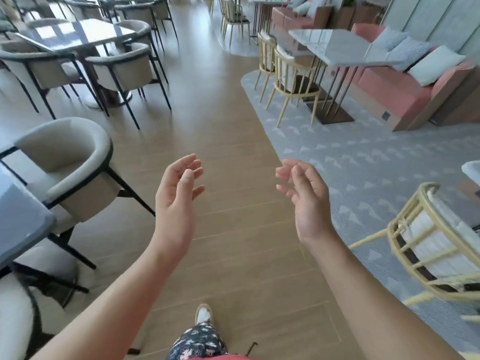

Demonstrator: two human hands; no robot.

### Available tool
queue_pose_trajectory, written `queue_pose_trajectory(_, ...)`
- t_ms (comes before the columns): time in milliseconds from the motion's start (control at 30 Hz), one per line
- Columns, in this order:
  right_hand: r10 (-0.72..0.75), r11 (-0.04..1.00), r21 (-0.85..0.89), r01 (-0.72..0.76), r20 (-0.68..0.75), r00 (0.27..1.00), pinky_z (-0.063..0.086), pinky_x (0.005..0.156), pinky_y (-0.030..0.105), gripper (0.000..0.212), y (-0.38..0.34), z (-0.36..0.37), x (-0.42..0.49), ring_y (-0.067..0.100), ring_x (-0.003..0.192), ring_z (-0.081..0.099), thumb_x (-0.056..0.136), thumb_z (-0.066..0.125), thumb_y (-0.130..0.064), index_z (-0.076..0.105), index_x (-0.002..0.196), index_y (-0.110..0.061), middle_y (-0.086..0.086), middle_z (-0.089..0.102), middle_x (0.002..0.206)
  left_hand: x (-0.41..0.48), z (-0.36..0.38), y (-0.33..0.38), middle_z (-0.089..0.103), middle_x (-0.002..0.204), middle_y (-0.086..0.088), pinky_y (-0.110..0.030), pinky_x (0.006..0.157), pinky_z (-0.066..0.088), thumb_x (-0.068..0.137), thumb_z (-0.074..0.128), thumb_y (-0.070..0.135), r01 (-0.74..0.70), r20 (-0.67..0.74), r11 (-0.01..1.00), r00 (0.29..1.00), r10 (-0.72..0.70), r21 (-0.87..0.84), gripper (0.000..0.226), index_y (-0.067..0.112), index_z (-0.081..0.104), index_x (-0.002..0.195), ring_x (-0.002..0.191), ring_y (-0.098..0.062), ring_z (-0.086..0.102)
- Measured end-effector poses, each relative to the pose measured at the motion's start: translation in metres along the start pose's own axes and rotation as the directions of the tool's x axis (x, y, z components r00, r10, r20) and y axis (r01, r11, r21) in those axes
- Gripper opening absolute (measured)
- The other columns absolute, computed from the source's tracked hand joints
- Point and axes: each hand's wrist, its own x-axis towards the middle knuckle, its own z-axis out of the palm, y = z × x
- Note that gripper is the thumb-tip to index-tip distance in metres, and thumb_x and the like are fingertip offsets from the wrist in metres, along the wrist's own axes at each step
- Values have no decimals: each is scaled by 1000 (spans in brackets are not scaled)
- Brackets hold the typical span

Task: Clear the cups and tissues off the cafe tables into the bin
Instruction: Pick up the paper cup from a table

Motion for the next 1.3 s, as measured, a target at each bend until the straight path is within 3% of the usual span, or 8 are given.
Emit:
queue_pose_trajectory(333, -5, 1000, -22, 5, -6, 1000, 55, 95, 41, 41, 66, 72, 226, 15, 110, 68, 88, 59, -58, 70, 112, -26, -2, 72, 106, 242, 40, -63, 68, 130, 2, -46, 105, 53, 98, 46, 33, -6, 39, 1000, 999, 6, 13, 36, 22, 64, 128, 126, -12, 61)
queue_pose_trajectory(500, -26, 999, -22, 26, -29, 999, 55, 95, 41, 42, 79, 114, 342, 14, 111, 68, 88, 60, -58, 70, 113, -25, -5, 73, 104, 364, 57, -70, 68, 127, 5, -47, 103, 53, 98, 46, 32, -12, 102, 1000, 995, 10, 18, 30, 30, 66, 120, 125, -15, 61)
queue_pose_trajectory(633, -29, 999, -21, 28, -37, 999, 57, 95, 44, 41, 97, 139, 414, 16, 110, 69, 88, 59, -57, 70, 113, -26, -6, 74, 102, 443, 67, -80, 68, 127, 4, -46, 102, 54, 98, 46, 32, -5, 110, 1000, 994, 2, 25, 31, 27, 66, 122, 125, -16, 61)
queue_pose_trajectory(933, -1, 1000, -19, 1, -32, 999, 56, 94, 43, 41, 157, 160, 591, 17, 109, 69, 90, 59, -58, 71, 113, -27, -4, 73, 105, 619, 124, -130, 69, 127, 2, -43, 99, 56, 97, 46, 32, -5, 110, 999, 994, 1, 36, 32, 26, 66, 121, 123, -16, 63)
queue_pose_trajectory(1300, 39, 999, 20, -39, 23, 999, 56, 93, 41, 43, 219, 185, 877, 13, 107, 69, 87, 60, -58, 70, 113, -25, -4, 73, 104, 868, 224, -189, 69, 127, 4, -46, 101, 55, 98, 46, 31, 13, 60, 998, 998, -17, 66, 33, 24, 65, 124, 122, -14, 63)
